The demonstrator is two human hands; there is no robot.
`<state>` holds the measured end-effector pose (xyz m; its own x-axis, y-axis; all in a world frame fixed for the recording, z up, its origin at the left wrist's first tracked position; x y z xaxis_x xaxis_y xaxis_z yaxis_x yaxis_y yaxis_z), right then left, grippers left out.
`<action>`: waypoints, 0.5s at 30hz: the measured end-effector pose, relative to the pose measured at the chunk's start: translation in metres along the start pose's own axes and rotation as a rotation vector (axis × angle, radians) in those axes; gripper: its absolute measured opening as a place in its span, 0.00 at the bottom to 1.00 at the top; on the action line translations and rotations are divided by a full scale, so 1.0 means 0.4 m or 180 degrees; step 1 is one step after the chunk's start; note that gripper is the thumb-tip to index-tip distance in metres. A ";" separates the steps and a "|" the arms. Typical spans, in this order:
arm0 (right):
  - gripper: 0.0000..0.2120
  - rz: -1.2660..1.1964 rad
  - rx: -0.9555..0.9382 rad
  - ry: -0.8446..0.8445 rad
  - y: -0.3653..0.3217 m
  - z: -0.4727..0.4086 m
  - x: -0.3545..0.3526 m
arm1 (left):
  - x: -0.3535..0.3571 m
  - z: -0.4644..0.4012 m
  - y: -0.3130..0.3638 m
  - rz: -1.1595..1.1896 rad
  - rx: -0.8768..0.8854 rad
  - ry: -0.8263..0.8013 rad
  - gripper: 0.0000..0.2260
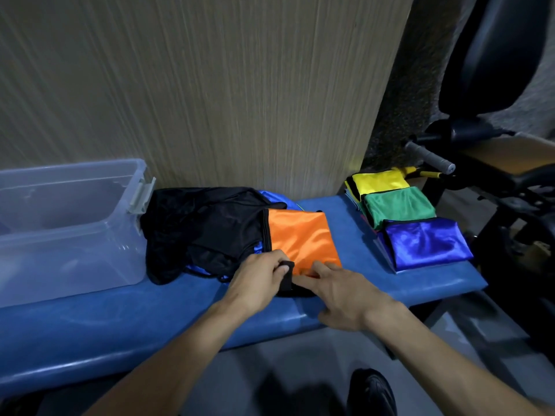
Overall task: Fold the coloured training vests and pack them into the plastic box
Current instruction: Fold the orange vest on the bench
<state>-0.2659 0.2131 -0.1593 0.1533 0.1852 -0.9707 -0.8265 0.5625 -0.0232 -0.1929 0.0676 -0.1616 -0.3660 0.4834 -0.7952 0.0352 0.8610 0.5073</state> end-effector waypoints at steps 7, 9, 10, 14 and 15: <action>0.33 -0.1051 -0.0194 0.0206 0.097 0.002 -0.002 | 0.011 -0.019 -0.033 0.0060 0.0033 0.0332 0.08; 0.32 -0.1418 -0.0283 0.0173 0.121 -0.002 0.001 | 0.016 -0.015 -0.048 0.0043 0.0130 0.0379 0.05; 0.31 -0.1580 -0.0323 0.0177 0.133 -0.005 0.002 | 0.017 -0.013 -0.052 0.0010 0.0203 0.0371 0.05; 0.28 -0.2047 -0.0393 0.0303 0.168 -0.015 0.014 | 0.011 0.009 -0.065 0.0346 0.0426 -0.0154 0.13; 0.27 -0.2147 -0.0375 0.0318 0.172 -0.018 0.017 | 0.011 0.016 -0.074 0.0411 0.0486 -0.0385 0.16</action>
<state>-0.3257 0.2473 -0.1694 0.6085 -0.2527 -0.7523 -0.6223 0.4364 -0.6499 -0.1897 0.0452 -0.1823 -0.2357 0.5985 -0.7656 0.2181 0.8003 0.5585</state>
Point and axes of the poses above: each hand's wrist, its own z-axis away from the middle knuckle, its own x-axis out of the palm, y = z × x, the point moved 5 cm from there along -z, towards the middle knuckle, and after that the axes turned 13 degrees about x, right-handed, at the moved point
